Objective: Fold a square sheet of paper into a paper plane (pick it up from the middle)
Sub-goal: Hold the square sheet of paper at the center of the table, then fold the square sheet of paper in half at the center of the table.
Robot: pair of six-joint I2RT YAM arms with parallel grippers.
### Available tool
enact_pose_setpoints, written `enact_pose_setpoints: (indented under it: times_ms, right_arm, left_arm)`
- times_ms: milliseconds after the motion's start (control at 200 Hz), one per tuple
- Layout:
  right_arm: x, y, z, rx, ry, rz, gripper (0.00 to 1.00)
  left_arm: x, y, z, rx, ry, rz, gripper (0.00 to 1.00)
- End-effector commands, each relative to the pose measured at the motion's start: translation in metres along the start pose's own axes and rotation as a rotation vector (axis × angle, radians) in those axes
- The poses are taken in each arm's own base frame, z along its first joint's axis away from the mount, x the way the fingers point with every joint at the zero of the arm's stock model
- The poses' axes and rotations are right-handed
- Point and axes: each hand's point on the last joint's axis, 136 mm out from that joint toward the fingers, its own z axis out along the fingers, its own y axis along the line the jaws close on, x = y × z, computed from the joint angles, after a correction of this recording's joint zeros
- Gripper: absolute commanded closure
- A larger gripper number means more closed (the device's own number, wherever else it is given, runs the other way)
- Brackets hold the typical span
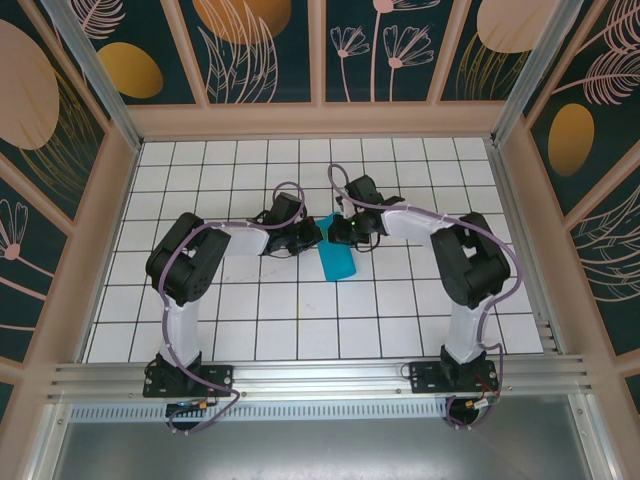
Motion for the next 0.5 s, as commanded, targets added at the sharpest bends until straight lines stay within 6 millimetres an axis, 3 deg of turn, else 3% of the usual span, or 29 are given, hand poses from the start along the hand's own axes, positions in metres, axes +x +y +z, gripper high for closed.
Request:
enact_pose_setpoints:
  times_ms: [0, 495]
  right_arm:
    - [-0.010, -0.006, 0.004, -0.021, 0.003, 0.003, 0.92]
    - [0.010, -0.052, 0.012, -0.029, 0.049, 0.050, 0.94]
  left_arm:
    - [0.021, 0.078, 0.005, -0.270, 0.037, -0.047, 1.00]
    - [0.027, 0.100, 0.006, -0.352, 0.044, -0.059, 1.00]
